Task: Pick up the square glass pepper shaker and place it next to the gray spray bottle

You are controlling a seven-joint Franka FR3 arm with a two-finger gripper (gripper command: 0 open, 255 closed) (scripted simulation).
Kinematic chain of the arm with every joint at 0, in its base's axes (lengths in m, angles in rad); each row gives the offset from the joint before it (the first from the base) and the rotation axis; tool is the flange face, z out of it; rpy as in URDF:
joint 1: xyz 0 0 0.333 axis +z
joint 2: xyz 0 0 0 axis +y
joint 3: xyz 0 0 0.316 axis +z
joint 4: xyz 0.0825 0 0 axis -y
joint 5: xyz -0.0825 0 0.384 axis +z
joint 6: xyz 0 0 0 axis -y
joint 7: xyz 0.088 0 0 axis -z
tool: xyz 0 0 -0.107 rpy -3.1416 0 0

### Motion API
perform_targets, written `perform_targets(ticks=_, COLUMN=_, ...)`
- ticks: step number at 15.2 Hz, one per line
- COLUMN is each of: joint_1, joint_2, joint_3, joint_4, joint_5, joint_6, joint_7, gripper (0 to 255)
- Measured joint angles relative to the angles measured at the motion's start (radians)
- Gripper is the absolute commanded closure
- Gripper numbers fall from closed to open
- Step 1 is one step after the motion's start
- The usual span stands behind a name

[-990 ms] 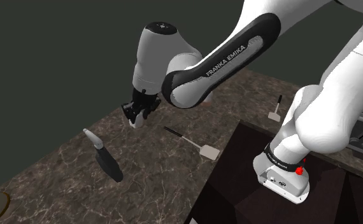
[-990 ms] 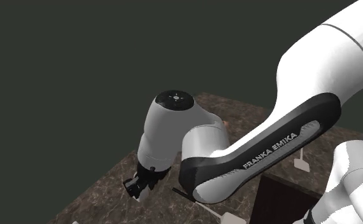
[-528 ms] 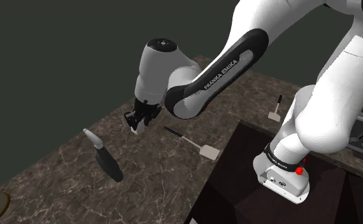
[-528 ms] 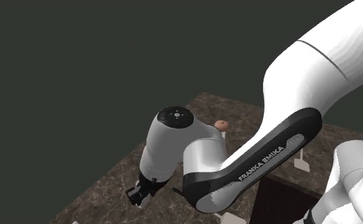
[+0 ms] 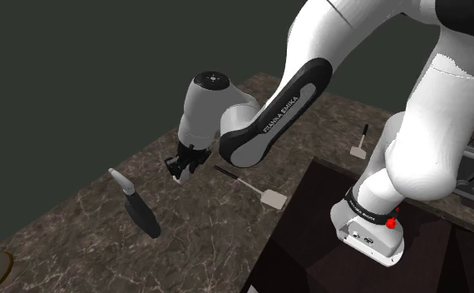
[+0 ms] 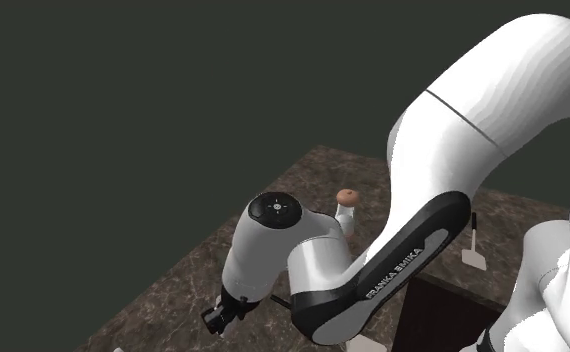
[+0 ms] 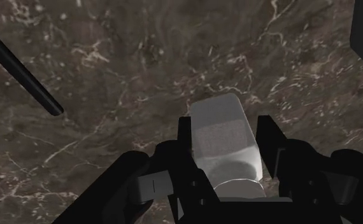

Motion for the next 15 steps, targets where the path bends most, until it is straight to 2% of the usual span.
perform_targets(ticks=7, joint_1=0.035, joint_2=0.083, joint_3=-0.055, joint_4=-0.001, joint_5=-0.113, joint_6=0.08, joint_7=0.09, gripper=255)
perform_targets(ticks=14, joint_1=0.045, joint_2=0.097, joint_3=-0.067, joint_4=0.001, joint_5=-0.131, joint_6=0.091, joint_7=0.107, gripper=255)
perform_targets(ticks=15, joint_1=0.045, joint_2=0.097, joint_3=-0.067, joint_4=0.001, joint_5=-0.131, joint_6=0.091, joint_7=0.107, gripper=0)
